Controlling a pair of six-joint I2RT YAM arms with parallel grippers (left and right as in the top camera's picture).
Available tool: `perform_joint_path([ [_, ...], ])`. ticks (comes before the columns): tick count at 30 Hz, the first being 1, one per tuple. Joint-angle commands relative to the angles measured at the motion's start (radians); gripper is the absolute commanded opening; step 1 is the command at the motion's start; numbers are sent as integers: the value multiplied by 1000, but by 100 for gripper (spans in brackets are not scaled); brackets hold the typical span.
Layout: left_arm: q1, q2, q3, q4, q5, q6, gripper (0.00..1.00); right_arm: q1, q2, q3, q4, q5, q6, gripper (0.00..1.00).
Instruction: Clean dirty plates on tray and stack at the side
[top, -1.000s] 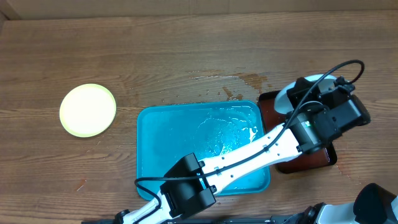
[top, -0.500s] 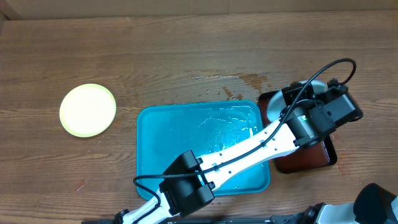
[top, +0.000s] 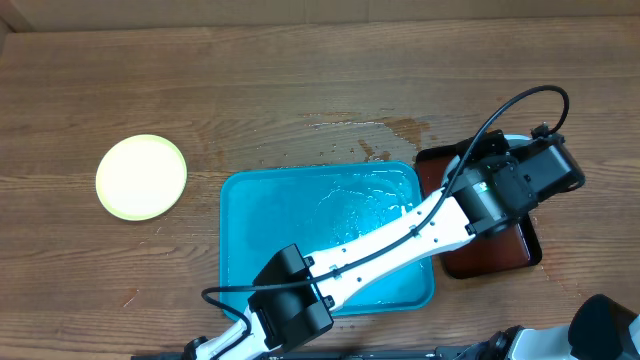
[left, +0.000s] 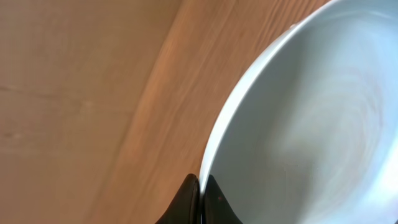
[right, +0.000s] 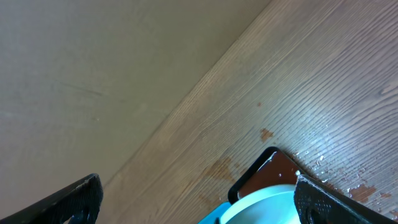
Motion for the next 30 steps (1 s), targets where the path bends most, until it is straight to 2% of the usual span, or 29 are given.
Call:
perform_joint_path([
  [1,8,-45,16,61,-278,-182,4,-5,-18,23,2,-9,0,100],
  [3,15,-45,16,118,-454,-114,4,-5,-18,23,2,-9,0,100],
  [4,18,-45,16,123,-434,-54,4,-5,-18,23,2,-9,0,100],
  [6,18,-53,16,57,-228,59,4,-5,-18,23,3,-9,0,100],
  [7,18,-60,16,1,-64,88,4,-5,-18,23,3,-9,0,100],
  [8,18,-66,16,-45,91,94,4,-5,-18,23,3,-9,0,100],
  [9,18,-69,16,-62,183,78,4,-5,-18,23,2,-9,0,100],
  [10,18,-70,16,-58,192,8,4,-5,-18,23,1,-9,0,100],
  [11,18,-70,16,-47,135,-57,4,-5,-18,23,0,-9,0,100],
  [13,26,-69,16,-17,-109,-184,4,-5,-18,23,-3,-10,0,100],
  [15,33,-69,16,6,-276,-187,4,-5,-18,23,-6,-10,0,100],
  [17,42,-69,16,5,-258,-144,4,-5,-18,23,-8,-10,0,100],
  [19,62,-73,16,-31,-137,-153,4,-4,-18,23,-11,-10,0,100],
  [23,141,-82,16,-125,183,-332,4,-3,-18,23,-19,-9,0,100],
  [27,296,-100,16,-182,553,-516,4,-3,-17,23,-23,-9,0,100],
  [30,428,-117,16,-195,738,-595,4,-3,-14,23,-34,-8,0,100],
])
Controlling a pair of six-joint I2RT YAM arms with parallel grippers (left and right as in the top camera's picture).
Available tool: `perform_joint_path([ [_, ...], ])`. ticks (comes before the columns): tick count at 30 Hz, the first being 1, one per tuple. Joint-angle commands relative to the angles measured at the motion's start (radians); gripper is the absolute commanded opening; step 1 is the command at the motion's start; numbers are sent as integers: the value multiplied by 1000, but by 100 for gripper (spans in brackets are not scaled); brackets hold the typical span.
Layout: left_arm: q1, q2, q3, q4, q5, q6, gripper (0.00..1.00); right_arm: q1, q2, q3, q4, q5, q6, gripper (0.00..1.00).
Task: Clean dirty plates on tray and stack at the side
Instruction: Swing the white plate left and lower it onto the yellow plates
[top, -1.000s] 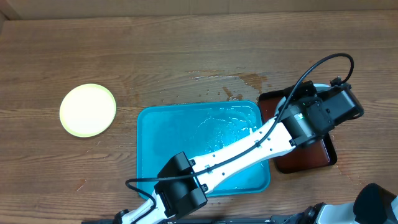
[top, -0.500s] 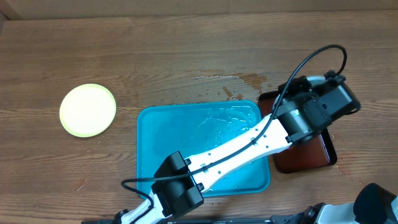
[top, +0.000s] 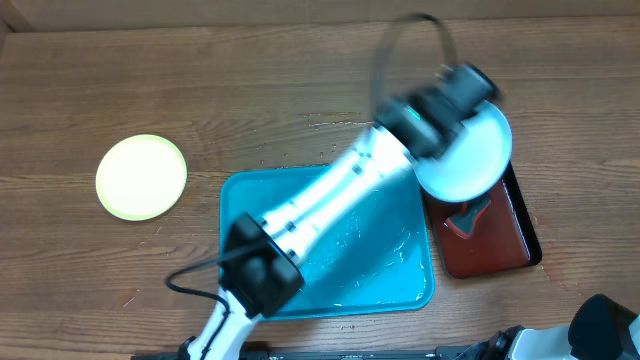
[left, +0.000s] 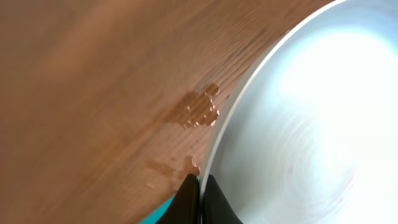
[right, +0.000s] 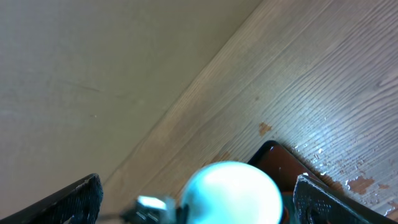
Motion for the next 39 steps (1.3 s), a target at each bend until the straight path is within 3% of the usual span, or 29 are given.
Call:
perform_joint_path([
  [1,157,-82,15,-8,331,-187,4,-3,-14,23,-7,-5,0,100],
  [5,317,-118,15,-48,362,-254,5,-3,-10,21,-11,-4,0,100],
  [14,668,-178,14,-242,441,-283,5,-3,-6,21,-27,86,0,100],
  [24,910,-244,-45,-280,422,-312,5,-3,6,16,-67,85,0,100],
  [30,1020,-350,-330,-179,444,-327,5,-3,7,15,-86,86,0,100],
  [39,1249,-568,-939,225,670,-379,5,-3,7,15,-97,85,0,100],
])
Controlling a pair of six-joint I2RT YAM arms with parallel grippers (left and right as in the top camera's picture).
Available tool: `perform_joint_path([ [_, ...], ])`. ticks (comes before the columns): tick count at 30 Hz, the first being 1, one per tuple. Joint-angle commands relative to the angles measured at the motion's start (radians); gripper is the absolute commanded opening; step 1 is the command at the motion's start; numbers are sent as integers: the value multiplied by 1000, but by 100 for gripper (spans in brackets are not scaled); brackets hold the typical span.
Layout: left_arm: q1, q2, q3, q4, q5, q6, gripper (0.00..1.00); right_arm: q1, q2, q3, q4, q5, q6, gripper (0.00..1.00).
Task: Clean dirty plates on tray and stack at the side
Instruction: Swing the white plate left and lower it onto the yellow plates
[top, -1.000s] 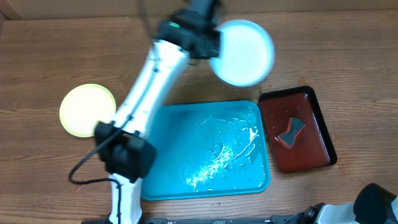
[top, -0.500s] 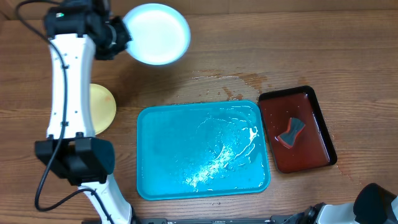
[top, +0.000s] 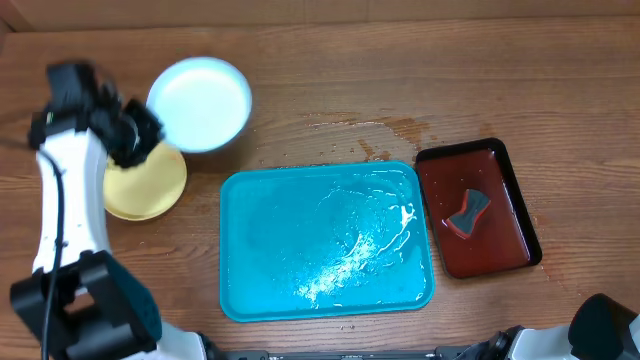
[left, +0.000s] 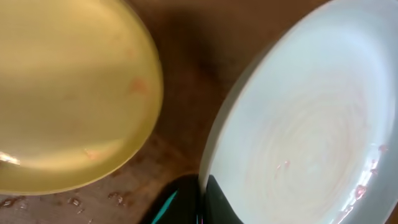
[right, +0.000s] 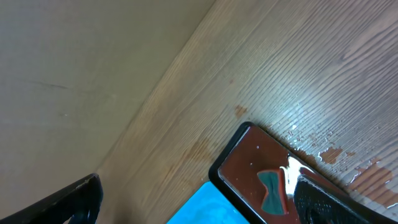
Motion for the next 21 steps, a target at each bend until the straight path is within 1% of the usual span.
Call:
perform_joint_path([
  [1,87,-88,-148,73,109,-39,5,-3,4,15,2,5,0,100],
  [4,154,-87,-221,106,105,-47,5,-3,4,15,2,5,0,100],
  [9,263,-84,-299,159,97,-118,4,-1,4,15,2,-3,0,100],
  [12,325,-84,-330,193,64,-145,4,-1,4,15,2,-18,0,100],
  [17,413,-83,-336,224,18,-124,4,-1,4,15,2,-18,0,100],
  [21,418,-77,-336,249,0,-58,4,-1,4,15,2,-18,0,100],
])
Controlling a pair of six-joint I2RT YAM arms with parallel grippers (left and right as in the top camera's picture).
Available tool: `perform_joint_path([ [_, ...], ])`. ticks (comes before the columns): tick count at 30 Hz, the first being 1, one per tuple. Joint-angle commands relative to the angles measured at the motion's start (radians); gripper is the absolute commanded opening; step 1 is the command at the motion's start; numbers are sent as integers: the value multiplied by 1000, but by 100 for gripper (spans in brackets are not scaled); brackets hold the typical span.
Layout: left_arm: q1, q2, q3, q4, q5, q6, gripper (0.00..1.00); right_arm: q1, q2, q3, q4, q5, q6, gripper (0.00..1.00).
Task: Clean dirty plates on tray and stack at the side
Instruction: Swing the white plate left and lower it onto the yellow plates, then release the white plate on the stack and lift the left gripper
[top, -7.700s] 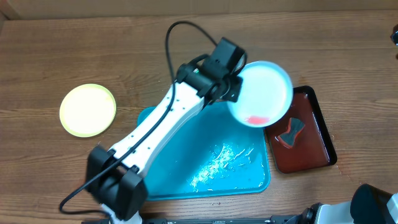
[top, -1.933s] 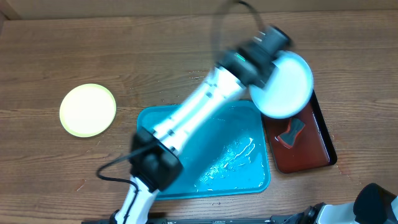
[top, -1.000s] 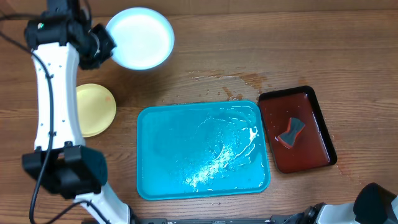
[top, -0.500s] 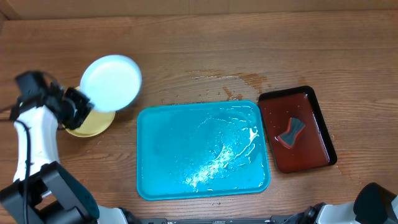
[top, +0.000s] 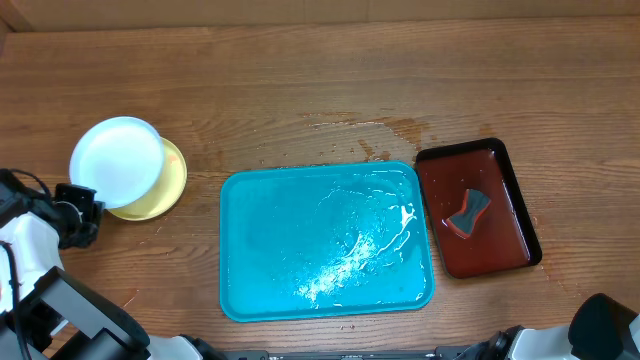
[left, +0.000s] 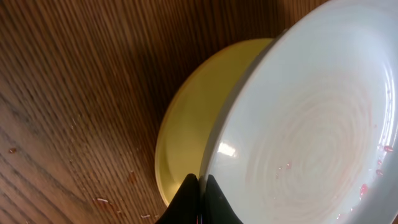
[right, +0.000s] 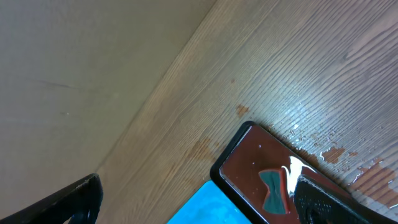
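Note:
My left gripper (left: 200, 202) is shut on the rim of a white plate (top: 116, 163), which lies over the left part of the yellow plate (top: 165, 195) at the table's left side. In the left wrist view the white plate (left: 311, 137) covers most of the yellow plate (left: 205, 118); whether they touch I cannot tell. The wet blue tray (top: 327, 238) sits mid-table with no plates on it. My right gripper (right: 196, 202) stands open, high above the table at the front right, holding nothing.
A dark red tray (top: 478, 206) with a bow-shaped sponge (top: 467, 213) lies right of the blue tray. Water spots (top: 385, 132) mark the wood behind the trays. The left arm (top: 45, 225) reaches along the table's left edge.
My left gripper has carried the white plate from behind the yellow plate down and left, so it now lies over the yellow plate. The right arm stays put.
My left gripper held the white plate over the dark red tray at the right. Then it held the plate raised behind that tray. Later the plate was at the far left, just behind the yellow plate, and now it is over it.

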Motion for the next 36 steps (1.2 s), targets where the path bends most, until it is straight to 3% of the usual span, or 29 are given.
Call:
perform_joint_path([
  [1,-16,-16,-6,7,-42,66,4,-1,3,15,2,-10,0,100],
  [11,-136,61,-6,2,-141,71,4,-1,3,15,2,-53,0,100],
  [21,-78,68,-6,-25,-196,44,4,-1,3,15,2,-53,0,100],
  [24,-81,68,-6,-24,-188,86,46,-1,3,15,2,-53,0,100],
  [27,-92,68,-6,-19,-159,90,70,-1,3,15,2,-53,0,100],
  [30,-110,68,-6,-8,-125,112,74,-1,3,15,2,-53,0,100],
  [36,-155,68,21,16,-40,137,70,-1,3,15,2,-54,0,100],
])
